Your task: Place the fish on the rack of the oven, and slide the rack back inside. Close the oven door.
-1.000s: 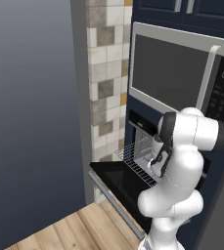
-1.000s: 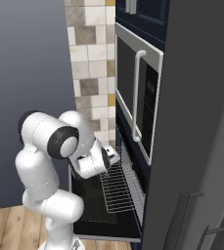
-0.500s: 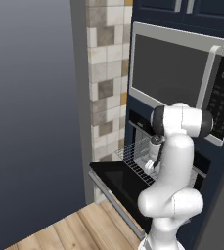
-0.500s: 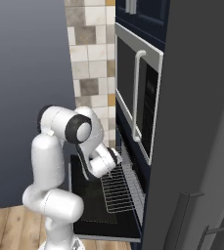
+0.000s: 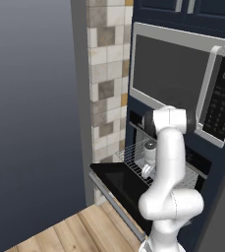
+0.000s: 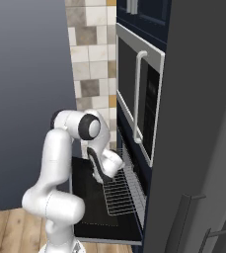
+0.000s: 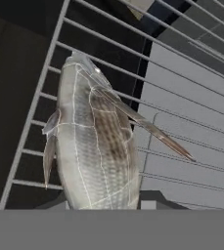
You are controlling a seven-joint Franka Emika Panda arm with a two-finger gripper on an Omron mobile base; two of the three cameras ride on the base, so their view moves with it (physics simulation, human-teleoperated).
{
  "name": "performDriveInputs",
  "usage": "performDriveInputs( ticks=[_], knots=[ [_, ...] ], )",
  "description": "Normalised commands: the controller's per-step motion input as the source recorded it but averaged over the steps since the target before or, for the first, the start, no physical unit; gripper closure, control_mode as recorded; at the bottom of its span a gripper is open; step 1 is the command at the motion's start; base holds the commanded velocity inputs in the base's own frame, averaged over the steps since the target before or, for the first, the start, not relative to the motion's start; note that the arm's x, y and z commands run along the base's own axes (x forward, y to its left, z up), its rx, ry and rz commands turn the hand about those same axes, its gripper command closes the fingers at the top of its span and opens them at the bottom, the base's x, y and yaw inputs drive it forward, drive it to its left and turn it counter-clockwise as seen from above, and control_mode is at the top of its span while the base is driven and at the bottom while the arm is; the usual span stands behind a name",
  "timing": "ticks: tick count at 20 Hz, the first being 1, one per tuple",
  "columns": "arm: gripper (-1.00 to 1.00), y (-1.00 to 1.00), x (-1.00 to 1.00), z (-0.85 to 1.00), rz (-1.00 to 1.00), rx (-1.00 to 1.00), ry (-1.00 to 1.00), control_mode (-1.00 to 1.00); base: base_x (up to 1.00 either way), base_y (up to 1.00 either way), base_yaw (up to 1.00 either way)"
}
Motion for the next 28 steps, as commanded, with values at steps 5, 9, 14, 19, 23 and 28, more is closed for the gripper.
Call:
performDriveInputs(
  ticks=[5,9,14,19,23,28],
  knots=[
    [1.00,-0.01,0.26,-0.57,0.00,-0.02,0.00,-1.00,0.00,0.00,0.00],
    [1.00,-0.05,0.34,-0.55,0.00,0.00,0.00,-1.00,0.00,0.00,0.00],
    [1.00,-0.07,0.32,-0.53,0.00,0.00,0.00,-1.00,0.00,0.00,0.00],
    [-1.00,0.57,-0.11,-0.46,0.01,-0.08,0.00,-1.00,0.00,0.00,0.00],
    [-1.00,0.08,-0.13,0.11,0.00,0.00,0.00,-1.00,0.00,0.00,0.00],
    [-1.00,0.00,-0.31,0.38,0.00,0.00,0.00,-1.00,0.00,0.00,0.00]
  ],
)
